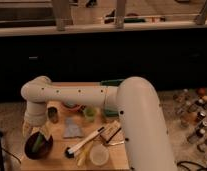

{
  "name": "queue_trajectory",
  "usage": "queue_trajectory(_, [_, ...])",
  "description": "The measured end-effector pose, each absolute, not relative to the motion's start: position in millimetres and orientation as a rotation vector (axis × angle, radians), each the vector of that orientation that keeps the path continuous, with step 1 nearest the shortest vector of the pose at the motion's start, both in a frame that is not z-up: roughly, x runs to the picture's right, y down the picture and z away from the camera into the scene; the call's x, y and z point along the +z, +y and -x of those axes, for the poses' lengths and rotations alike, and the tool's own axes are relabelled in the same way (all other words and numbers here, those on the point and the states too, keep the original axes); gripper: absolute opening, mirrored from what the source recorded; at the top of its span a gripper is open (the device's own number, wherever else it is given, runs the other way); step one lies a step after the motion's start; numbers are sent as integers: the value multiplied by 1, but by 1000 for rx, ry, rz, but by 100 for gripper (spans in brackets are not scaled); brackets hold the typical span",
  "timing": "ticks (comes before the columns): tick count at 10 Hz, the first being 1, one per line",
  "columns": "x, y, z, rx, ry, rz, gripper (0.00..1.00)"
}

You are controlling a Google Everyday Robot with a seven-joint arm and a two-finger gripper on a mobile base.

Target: Place pepper in purple bowl

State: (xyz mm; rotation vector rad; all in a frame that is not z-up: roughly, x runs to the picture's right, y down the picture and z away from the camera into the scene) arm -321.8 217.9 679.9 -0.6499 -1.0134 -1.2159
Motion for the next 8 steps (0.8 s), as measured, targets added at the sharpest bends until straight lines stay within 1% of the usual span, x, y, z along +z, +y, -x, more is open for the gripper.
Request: queue_trajectory(8, [682,214,316,-1194,-1011,655,80])
